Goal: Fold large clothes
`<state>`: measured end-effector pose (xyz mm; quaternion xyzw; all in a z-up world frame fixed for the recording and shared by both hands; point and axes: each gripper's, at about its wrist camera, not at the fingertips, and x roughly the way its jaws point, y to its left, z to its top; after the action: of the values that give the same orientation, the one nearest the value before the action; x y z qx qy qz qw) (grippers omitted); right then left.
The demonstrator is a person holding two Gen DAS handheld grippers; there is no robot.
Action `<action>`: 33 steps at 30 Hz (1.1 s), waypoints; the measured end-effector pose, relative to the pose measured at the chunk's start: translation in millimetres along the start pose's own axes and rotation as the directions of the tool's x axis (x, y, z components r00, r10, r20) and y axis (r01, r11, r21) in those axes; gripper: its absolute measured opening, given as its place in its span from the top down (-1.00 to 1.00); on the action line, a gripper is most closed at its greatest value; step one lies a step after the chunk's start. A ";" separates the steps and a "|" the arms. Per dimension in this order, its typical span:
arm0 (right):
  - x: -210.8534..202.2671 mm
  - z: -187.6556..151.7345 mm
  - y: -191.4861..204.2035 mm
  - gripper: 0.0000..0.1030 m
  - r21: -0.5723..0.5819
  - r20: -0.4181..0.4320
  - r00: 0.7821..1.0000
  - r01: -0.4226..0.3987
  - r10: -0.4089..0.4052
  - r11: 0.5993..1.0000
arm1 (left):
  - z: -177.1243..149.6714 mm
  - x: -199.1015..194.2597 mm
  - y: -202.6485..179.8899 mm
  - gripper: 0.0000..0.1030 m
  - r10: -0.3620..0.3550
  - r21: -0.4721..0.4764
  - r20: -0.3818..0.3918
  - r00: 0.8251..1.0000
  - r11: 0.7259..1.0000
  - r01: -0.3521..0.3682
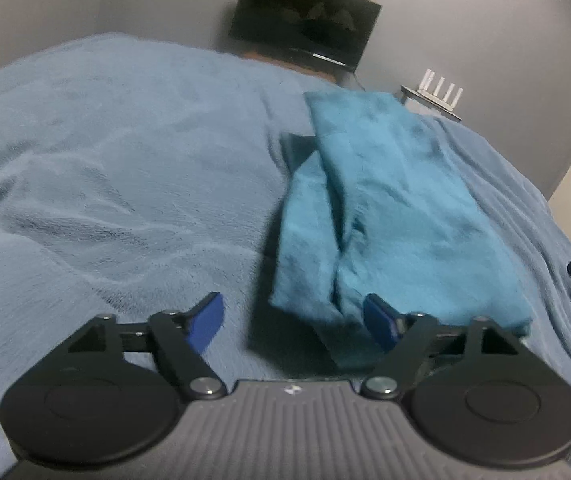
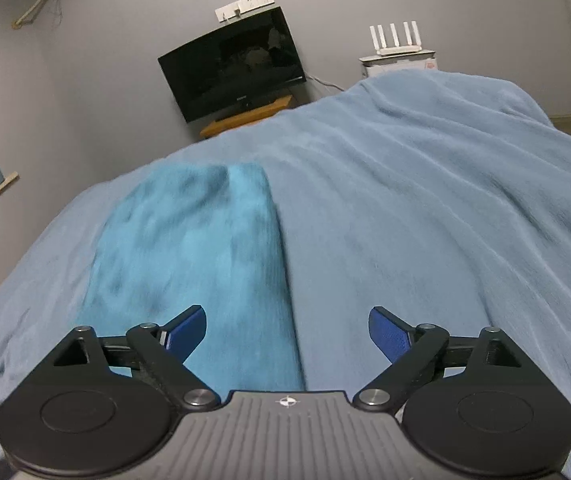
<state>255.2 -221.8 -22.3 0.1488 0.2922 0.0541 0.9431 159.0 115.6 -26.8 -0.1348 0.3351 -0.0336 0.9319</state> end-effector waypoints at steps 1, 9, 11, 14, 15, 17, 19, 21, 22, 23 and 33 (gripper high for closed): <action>-14.7 -10.8 6.5 -0.78 0.000 -0.006 1.000 0.003 -0.003 1.000 | -5.0 -8.6 -4.5 -0.66 0.003 0.018 0.006 1.000 1.000 -0.003; -73.6 -90.9 54.9 -0.93 -0.164 -0.032 0.999 0.007 -0.013 0.986 | -44.2 -37.6 -65.7 -0.88 0.045 0.179 -0.002 0.999 0.983 -0.044; -76.3 -100.3 66.8 -0.96 -0.204 -0.024 0.999 0.030 -0.036 0.979 | -55.2 -37.3 -76.0 -0.88 0.056 0.188 -0.023 0.998 0.981 -0.050; -77.4 -112.6 84.9 -0.99 -0.300 0.015 0.997 0.082 -0.081 0.951 | -73.1 -38.5 -90.3 -0.89 0.083 0.258 -0.014 0.996 0.963 -0.077; -79.0 -116.5 91.4 -1.00 -0.334 0.025 0.996 0.087 -0.084 0.939 | -78.1 -39.4 -96.0 -0.89 0.105 0.295 0.004 0.994 0.950 -0.101; -79.0 -118.1 101.3 -1.00 -0.383 0.031 0.996 0.090 -0.085 0.919 | -82.4 -41.4 -102.6 -0.89 0.119 0.334 0.032 0.992 0.935 -0.123; -78.6 -123.8 108.8 -1.00 -0.424 0.021 0.997 0.078 -0.076 0.902 | -82.7 -45.8 -103.7 -0.89 0.113 0.339 0.054 0.992 0.933 -0.124; -75.1 -124.4 112.8 -1.00 -0.450 0.012 0.997 0.068 -0.070 0.890 | -81.7 -46.9 -102.5 -0.89 0.106 0.330 0.059 0.993 0.936 -0.119; -73.9 -124.6 114.0 -1.00 -0.457 0.011 0.998 0.066 -0.069 0.887 | -80.8 -45.7 -101.5 -0.89 0.105 0.325 0.055 0.993 0.938 -0.118; -73.7 -124.7 114.8 -1.00 -0.460 0.008 0.998 0.061 -0.065 0.886 | -80.4 -45.4 -100.7 -0.89 0.106 0.321 0.052 0.993 0.940 -0.118; -68.9 -119.2 107.2 -1.00 -0.410 -0.009 0.998 0.050 -0.059 0.911 | -79.5 -43.7 -99.3 -0.89 0.106 0.328 0.044 0.993 0.938 -0.114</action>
<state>129.3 -103.3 -45.5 -0.0608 0.2882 0.0895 0.9514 77.7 8.6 -31.5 0.0416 0.3195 -0.0354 0.9460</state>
